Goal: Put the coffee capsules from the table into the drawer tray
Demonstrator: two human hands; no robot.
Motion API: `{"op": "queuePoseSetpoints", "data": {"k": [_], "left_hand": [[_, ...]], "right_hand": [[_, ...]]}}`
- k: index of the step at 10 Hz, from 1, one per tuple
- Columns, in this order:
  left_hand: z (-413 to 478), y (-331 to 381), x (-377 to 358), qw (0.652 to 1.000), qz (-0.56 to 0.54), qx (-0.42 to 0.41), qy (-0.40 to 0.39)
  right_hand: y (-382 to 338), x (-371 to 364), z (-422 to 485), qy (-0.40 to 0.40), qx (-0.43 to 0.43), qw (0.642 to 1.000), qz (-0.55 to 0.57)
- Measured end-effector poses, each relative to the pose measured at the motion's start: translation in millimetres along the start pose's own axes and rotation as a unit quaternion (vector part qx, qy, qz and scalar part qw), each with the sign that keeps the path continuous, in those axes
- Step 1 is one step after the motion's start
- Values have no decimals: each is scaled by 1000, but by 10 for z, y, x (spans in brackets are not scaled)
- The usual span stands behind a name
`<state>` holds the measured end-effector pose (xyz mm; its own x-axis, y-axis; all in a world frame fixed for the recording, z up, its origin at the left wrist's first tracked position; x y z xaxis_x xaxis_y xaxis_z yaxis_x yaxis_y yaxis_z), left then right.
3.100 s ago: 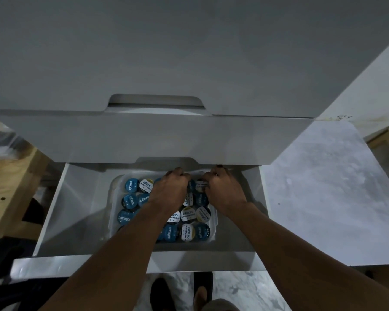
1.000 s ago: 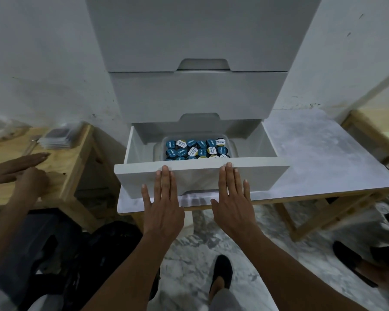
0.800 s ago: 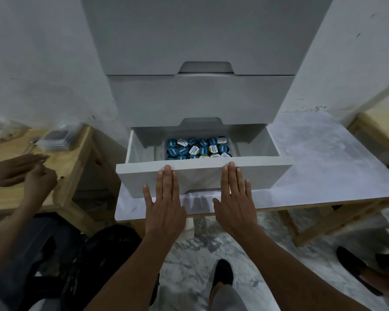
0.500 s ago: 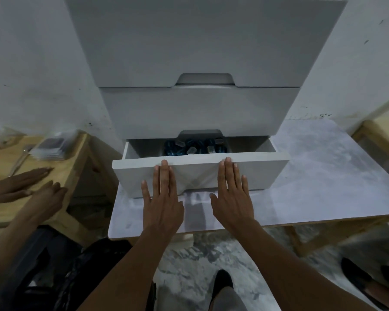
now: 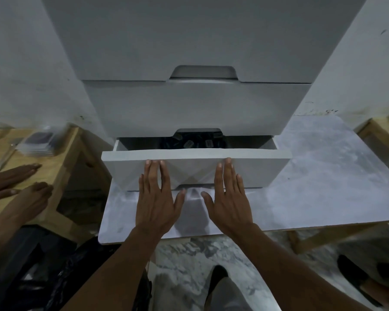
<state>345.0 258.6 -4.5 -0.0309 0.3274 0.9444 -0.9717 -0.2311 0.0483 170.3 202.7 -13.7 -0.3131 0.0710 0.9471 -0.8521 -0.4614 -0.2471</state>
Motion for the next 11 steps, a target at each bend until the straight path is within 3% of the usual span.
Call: {"op": "queuePoseSetpoints", "data": {"k": [8, 11], "left_hand": [[680, -44, -214, 998, -5, 19, -58], [655, -79, -83, 995, -21, -4, -99]], "right_hand": [[65, 15, 728, -52, -32, 998, 30], [86, 240, 716, -111, -31, 991, 67]]}}
Point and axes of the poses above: each hand's wrist, its own z-axis towards the middle knuckle, its own x-axis out of the back of the hand, y = z × x, the point moved 2 cm from there along z, towards the middle knuckle, and after that the axes turned 6 degrees about z, right-handed, at the moved point
